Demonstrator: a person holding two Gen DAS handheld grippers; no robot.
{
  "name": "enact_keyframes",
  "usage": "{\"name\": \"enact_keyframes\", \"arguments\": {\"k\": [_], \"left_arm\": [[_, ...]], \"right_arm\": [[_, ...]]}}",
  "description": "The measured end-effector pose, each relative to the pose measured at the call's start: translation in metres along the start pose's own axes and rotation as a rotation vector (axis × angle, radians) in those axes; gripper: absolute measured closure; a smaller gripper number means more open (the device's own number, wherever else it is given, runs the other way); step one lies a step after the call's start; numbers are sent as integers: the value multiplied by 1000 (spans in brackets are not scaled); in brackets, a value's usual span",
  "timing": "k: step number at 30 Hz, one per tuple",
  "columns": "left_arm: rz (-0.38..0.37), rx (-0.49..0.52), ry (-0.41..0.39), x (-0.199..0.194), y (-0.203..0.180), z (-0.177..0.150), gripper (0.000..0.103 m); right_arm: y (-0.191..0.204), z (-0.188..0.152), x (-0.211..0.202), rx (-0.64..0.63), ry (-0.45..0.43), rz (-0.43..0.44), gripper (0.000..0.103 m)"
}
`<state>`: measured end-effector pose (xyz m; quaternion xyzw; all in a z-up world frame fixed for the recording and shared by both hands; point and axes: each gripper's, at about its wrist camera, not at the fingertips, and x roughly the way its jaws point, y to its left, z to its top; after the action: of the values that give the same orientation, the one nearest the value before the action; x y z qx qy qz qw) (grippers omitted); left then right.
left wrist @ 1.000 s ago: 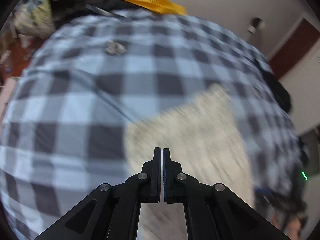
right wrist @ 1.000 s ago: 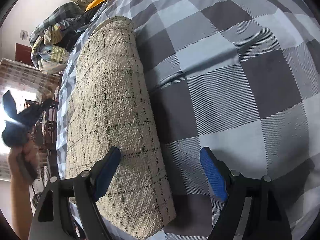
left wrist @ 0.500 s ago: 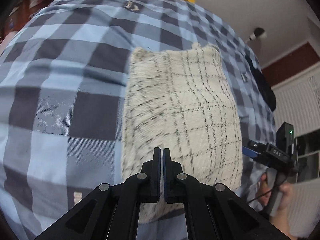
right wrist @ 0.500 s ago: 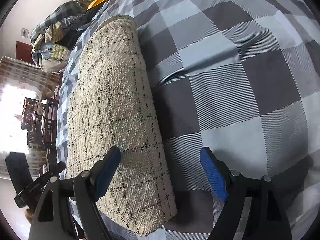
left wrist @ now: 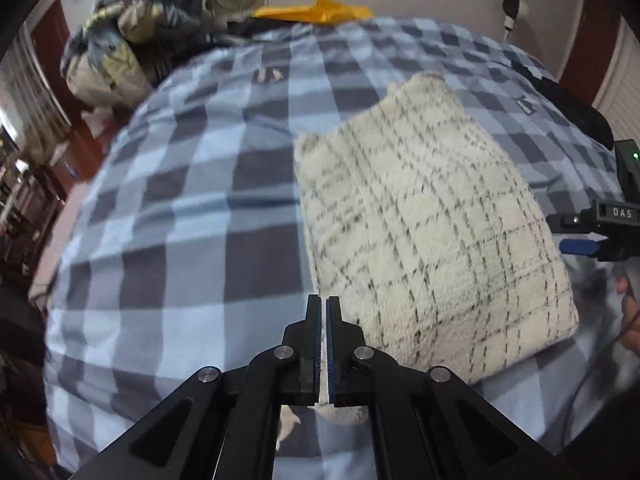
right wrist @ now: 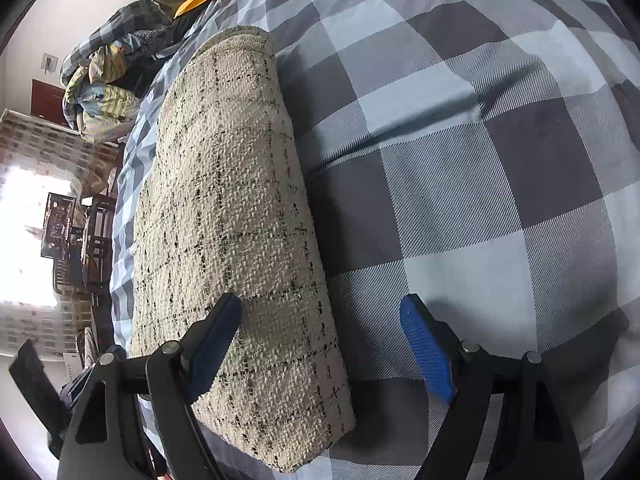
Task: Fold small clothes
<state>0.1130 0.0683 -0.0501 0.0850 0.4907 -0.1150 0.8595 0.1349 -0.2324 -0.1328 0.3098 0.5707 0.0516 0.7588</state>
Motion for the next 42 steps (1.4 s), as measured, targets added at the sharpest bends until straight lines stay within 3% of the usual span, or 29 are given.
{"name": "enact_keyframes", "arguments": {"k": [2, 3, 5, 7, 10, 11, 14, 19, 21, 22, 23, 25, 28, 34, 38, 39, 41, 42], "left_arm": [[-63, -47, 41, -1, 9, 6, 102], [-149, -106, 70, -2, 17, 9, 102], [-240, -247, 71, -7, 31, 10, 102], [-228, -324, 64, -12, 41, 10, 102], [-96, -257, 35, -14, 40, 10, 102], [-86, -239, 35, -14, 37, 8, 102], [-143, -238, 33, -13, 37, 4, 101], [-170, -208, 20, -17, 32, 3, 98], [-155, -173, 0, -22, 28, 4, 77], [-155, -164, -9, -24, 27, 4, 6], [-178, -170, -19, -24, 27, 4, 1], [-216, -187, -34, -21, 28, 4, 0], [-205, -193, -24, -6, 27, -3, 0], [-200, -163, 81, 44, 13, -17, 0], [-348, -291, 242, 93, 14, -26, 1], [-356, -329, 274, 105, 16, -28, 2], [-334, -347, 276, 117, 18, -27, 20], [-348, -351, 270, 123, 18, -28, 22]], "right_arm": [[1, 0, 0, -3, -1, 1, 23], [1, 0, -1, -4, -1, 3, 23], [3, -1, 0, -9, -2, 2, 23], [4, -2, 0, -16, -5, -3, 23], [5, -2, 0, -23, -8, -9, 24], [5, -3, 0, -22, -8, -9, 24], [5, -2, 0, -17, -6, -7, 23], [6, -2, 0, -19, -9, -11, 24], [5, -2, 0, -20, -9, -12, 24], [6, -2, 0, -19, -8, -12, 24], [6, -2, 0, -19, -9, -12, 24], [6, -2, 0, -20, -8, -13, 24], [6, -2, 0, -21, -8, -13, 24], [7, -3, 1, -20, -9, -14, 24], [6, -3, 1, -20, -7, -13, 24], [6, -3, 1, -20, -7, -13, 24], [7, -3, 1, -19, -7, -14, 24], [7, -3, 1, -20, -7, -14, 24]]}}
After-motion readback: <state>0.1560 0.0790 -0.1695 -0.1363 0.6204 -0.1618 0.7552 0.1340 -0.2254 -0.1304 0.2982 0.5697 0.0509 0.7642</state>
